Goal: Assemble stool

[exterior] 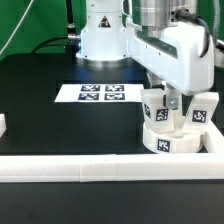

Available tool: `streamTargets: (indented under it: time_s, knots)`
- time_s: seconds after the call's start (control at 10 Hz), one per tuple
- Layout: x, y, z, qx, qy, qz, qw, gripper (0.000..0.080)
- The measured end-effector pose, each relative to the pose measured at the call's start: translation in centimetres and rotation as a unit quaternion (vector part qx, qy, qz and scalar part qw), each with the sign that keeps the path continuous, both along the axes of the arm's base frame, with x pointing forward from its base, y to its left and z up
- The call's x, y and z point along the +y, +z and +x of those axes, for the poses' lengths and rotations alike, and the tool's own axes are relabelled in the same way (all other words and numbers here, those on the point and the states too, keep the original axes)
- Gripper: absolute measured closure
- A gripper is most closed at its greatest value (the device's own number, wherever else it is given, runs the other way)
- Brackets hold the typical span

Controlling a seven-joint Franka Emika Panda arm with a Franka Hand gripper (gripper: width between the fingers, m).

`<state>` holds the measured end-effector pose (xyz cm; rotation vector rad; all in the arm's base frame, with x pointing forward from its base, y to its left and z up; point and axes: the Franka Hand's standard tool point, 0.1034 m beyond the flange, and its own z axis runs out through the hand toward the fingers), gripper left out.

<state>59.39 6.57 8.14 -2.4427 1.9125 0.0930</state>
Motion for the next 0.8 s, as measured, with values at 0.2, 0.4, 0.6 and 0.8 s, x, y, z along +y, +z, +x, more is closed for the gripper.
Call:
streamTargets:
  time_s: [0.2,0.4,0.6,0.8]
  knots:
    - [-0.33,-0.13,0.21,-0.004,-0.129,0.017,0.991,0.0462]
    - [-0.58,-0.24,0.42,-0.010,-0.247,0.033,0.968,0.0462]
    - [-0.66,-0.26,0.55,-0.008,-0.319,0.042,0.947,0.0462]
    - [-0.69,-0.26,0.60,-0.002,-0.376,0.045,0.926,0.0462]
